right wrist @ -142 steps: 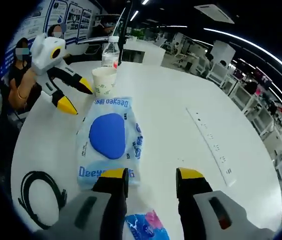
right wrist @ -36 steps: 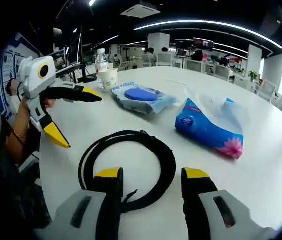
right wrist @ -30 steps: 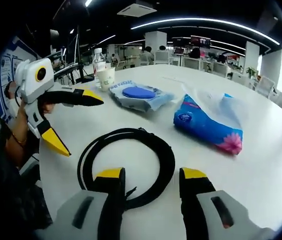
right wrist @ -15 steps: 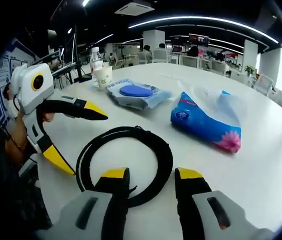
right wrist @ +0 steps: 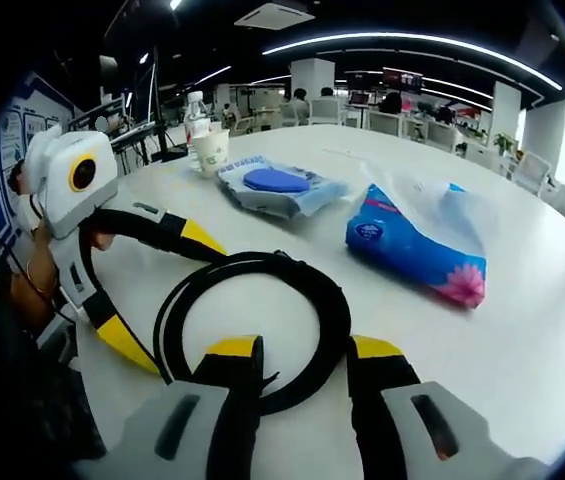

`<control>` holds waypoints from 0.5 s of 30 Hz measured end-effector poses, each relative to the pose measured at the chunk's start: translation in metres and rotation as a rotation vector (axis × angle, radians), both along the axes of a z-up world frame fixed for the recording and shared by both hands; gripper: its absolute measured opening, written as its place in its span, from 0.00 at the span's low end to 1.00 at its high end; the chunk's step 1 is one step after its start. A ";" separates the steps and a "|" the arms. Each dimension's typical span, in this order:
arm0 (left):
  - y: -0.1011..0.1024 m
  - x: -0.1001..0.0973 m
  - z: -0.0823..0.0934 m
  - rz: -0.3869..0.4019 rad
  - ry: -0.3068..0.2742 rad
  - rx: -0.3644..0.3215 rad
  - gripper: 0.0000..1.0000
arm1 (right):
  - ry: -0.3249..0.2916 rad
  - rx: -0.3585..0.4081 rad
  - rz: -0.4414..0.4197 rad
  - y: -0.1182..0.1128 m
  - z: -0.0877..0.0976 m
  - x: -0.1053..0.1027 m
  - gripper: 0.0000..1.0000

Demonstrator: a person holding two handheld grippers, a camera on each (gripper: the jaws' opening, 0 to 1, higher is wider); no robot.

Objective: Arrange the tabletop items into an orderly group along one side of the table until the central work area is clear of visible clutter.

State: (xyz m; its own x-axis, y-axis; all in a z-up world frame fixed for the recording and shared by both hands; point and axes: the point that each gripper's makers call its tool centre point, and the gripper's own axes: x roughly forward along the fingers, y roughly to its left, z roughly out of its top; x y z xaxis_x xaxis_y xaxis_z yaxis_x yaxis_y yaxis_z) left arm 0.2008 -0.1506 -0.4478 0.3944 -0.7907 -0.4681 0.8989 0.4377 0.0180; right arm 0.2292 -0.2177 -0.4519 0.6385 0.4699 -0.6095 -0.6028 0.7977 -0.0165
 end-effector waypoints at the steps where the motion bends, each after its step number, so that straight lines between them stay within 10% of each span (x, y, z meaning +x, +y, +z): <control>1: 0.000 0.000 0.000 0.002 0.000 0.000 0.65 | -0.001 0.001 -0.001 0.000 0.000 0.000 0.32; 15: 0.002 -0.002 0.002 0.006 -0.001 0.003 0.63 | 0.008 0.051 -0.073 -0.008 0.004 0.005 0.19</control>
